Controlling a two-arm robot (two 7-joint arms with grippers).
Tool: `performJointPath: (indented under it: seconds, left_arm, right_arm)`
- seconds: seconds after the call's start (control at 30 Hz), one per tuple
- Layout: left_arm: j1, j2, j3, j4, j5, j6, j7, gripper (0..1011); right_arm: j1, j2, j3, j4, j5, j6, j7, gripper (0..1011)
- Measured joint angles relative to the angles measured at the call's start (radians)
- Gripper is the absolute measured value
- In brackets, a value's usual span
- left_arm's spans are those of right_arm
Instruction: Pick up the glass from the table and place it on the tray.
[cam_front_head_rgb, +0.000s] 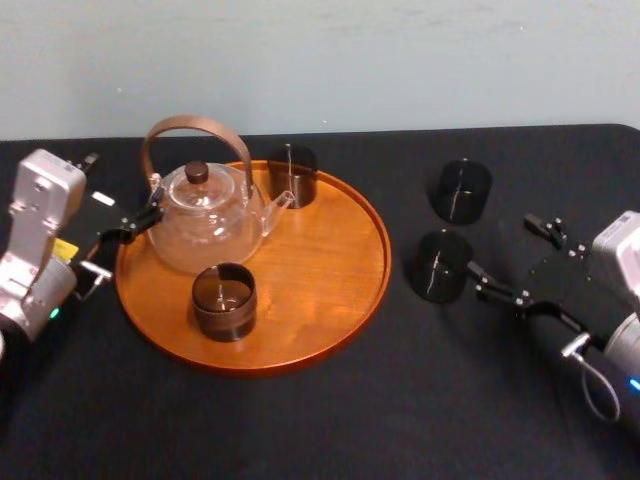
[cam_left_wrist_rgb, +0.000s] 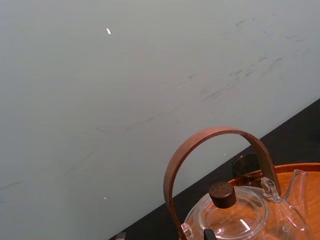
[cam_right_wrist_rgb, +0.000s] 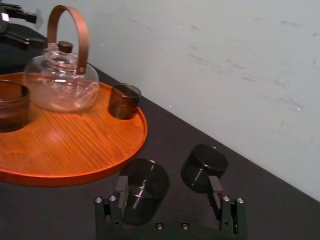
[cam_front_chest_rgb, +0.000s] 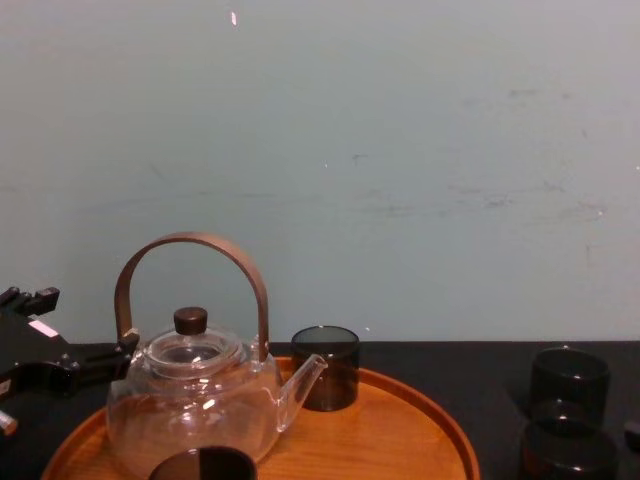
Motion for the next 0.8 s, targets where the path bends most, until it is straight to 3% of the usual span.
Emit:
performJointPath:
  seconds: [0.27, 0.8]
  left_arm:
    - [0.0, 0.0, 0.0, 0.0, 0.0, 0.0, 0.0, 1009]
    - [0.0, 0.0, 0.0, 0.0, 0.0, 0.0, 0.0, 1010]
  right_arm:
    - [-0.008, -0.022, 0.001, 0.009, -0.003, 0.0, 0.031, 1002]
    - [0.019, -0.09, 0.011, 0.104, 0.021, 0.006, 0.102, 1002]
